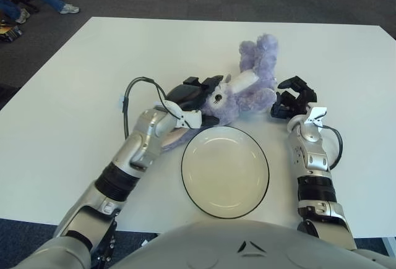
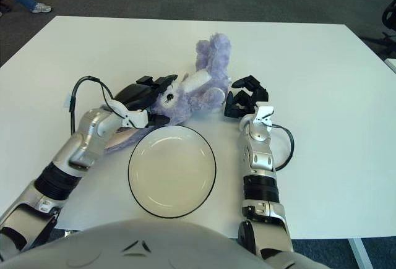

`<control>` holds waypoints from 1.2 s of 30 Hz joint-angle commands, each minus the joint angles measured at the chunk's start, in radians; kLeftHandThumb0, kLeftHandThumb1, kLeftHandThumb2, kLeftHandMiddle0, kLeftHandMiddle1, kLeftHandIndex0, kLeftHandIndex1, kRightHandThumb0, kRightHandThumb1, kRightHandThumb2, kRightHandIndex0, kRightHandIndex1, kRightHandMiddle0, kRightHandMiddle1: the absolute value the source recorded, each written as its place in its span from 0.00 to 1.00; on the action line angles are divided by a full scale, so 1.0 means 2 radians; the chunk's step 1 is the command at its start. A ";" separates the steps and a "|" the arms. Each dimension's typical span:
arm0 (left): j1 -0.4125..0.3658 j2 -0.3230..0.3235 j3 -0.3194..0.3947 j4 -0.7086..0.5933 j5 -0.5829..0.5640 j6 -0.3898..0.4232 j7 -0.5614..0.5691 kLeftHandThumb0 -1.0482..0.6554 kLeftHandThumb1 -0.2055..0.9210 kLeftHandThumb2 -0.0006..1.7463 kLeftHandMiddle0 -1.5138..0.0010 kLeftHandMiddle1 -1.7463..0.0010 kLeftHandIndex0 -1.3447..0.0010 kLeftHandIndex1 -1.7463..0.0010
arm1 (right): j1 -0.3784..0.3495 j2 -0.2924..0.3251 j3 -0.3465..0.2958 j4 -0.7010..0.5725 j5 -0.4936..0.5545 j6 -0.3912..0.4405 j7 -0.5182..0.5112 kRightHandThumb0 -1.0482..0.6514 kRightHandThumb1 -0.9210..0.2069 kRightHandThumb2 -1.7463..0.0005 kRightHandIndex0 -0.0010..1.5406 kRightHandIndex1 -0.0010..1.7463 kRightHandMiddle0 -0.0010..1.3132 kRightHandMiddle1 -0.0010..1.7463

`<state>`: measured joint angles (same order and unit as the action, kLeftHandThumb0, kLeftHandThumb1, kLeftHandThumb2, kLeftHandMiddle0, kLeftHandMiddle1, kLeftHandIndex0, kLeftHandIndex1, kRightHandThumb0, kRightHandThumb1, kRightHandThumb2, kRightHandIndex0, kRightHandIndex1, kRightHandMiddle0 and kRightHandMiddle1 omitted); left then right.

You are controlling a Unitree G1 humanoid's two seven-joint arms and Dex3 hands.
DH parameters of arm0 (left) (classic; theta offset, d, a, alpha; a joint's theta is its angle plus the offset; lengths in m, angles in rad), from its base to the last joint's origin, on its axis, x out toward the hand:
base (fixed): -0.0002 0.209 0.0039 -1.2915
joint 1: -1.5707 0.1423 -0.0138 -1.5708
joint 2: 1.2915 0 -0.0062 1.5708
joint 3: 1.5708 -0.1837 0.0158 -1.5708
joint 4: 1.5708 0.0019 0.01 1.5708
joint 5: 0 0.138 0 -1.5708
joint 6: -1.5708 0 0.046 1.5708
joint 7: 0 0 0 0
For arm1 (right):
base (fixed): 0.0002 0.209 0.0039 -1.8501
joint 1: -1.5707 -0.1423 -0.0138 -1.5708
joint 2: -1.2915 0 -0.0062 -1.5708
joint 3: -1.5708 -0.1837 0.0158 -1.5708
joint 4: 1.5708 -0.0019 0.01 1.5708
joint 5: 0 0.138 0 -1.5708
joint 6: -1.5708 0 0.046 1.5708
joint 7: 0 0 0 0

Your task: Put the doll into the plate.

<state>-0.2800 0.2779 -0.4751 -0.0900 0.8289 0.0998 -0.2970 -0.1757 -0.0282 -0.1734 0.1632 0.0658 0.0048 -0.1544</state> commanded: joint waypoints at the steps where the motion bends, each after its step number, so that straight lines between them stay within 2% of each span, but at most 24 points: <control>1: -0.001 -0.006 -0.015 0.051 0.023 -0.005 0.044 0.00 1.00 0.38 1.00 0.60 1.00 0.72 | 0.007 -0.003 -0.002 0.004 0.003 0.009 0.007 0.61 0.90 0.02 0.60 1.00 0.62 0.86; 5: 0.008 -0.004 -0.016 0.051 0.034 -0.014 0.084 0.01 1.00 0.37 1.00 0.57 1.00 0.63 | 0.009 -0.002 -0.003 0.000 0.005 0.013 0.010 0.61 0.91 0.02 0.60 1.00 0.63 0.86; 8: 0.010 -0.001 -0.017 0.057 0.035 -0.028 0.103 0.01 1.00 0.36 1.00 0.49 1.00 0.58 | 0.009 -0.001 -0.004 0.000 0.006 0.014 0.011 0.61 0.91 0.03 0.60 1.00 0.63 0.84; 13: 0.009 0.010 -0.019 0.061 0.036 -0.045 0.115 0.01 1.00 0.35 1.00 0.44 1.00 0.54 | 0.009 -0.001 -0.005 -0.001 0.005 0.015 0.013 0.61 0.90 0.03 0.60 1.00 0.64 0.84; 21: 0.004 0.020 -0.021 0.061 0.054 -0.051 0.124 0.00 1.00 0.34 1.00 0.42 1.00 0.52 | 0.009 -0.002 -0.005 -0.003 0.003 0.019 0.013 0.61 0.90 0.04 0.60 1.00 0.63 0.84; 25: 0.001 0.021 -0.021 0.059 0.062 -0.047 0.121 0.02 1.00 0.33 1.00 0.35 1.00 0.50 | 0.009 -0.002 -0.005 -0.004 0.003 0.019 0.014 0.61 0.89 0.04 0.59 1.00 0.62 0.85; 31: -0.006 0.027 -0.013 0.066 0.068 -0.041 0.118 0.05 1.00 0.29 1.00 0.27 1.00 0.54 | 0.012 -0.002 -0.004 -0.008 0.002 0.019 0.015 0.61 0.89 0.04 0.59 1.00 0.62 0.85; 36: -0.020 0.032 -0.011 0.091 0.082 -0.022 0.112 0.09 0.99 0.25 1.00 0.29 1.00 0.58 | 0.014 -0.003 -0.005 -0.010 0.003 0.020 0.017 0.61 0.89 0.04 0.59 1.00 0.62 0.84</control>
<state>-0.3088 0.3160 -0.5070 0.0394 0.9573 0.0085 -0.0466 -0.1694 -0.0287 -0.1764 0.1452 0.0674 0.0228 -0.1238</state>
